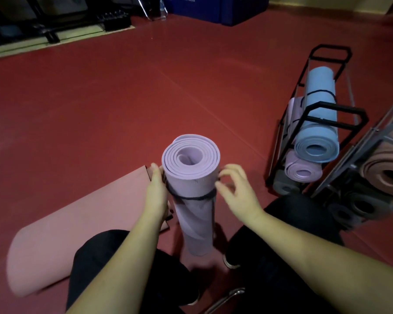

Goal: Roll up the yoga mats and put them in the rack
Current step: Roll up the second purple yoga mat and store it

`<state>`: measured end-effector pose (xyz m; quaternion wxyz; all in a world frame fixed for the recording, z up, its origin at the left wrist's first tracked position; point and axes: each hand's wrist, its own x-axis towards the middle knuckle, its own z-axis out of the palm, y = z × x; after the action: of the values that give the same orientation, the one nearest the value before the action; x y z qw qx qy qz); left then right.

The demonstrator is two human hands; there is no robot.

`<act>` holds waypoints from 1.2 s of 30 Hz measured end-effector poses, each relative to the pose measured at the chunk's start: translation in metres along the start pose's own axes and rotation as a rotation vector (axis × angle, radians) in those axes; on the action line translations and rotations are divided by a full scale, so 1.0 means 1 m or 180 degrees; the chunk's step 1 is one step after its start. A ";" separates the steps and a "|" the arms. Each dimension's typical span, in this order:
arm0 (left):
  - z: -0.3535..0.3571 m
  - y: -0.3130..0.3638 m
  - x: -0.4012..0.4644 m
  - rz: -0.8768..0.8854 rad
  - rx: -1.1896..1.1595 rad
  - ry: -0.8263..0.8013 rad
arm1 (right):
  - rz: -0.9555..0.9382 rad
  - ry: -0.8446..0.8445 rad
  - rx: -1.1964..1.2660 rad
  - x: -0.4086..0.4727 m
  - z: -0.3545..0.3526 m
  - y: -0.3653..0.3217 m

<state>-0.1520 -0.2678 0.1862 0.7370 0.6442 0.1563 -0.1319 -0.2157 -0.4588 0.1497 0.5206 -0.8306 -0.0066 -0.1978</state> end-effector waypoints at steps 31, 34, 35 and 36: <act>0.030 -0.037 0.043 -0.0022 0.0032 0.0281 | 0.2540 0.0462 0.1765 0.032 0.049 0.036; 0.021 -0.062 0.049 -0.0435 0.0343 0.0196 | 0.2908 0.0142 0.1450 0.021 0.063 0.066; 0.018 -0.070 0.049 -0.0574 0.0477 0.0208 | 0.3028 0.0006 0.1315 0.017 0.067 0.077; 0.013 -0.078 0.053 -0.0706 0.0647 0.0272 | 0.3151 -0.0150 0.1202 0.015 0.067 0.081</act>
<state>-0.1333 -0.2911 0.0956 0.6416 0.6993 0.2436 -0.2001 -0.1628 -0.4412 0.0593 0.6919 -0.6303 0.3391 0.0950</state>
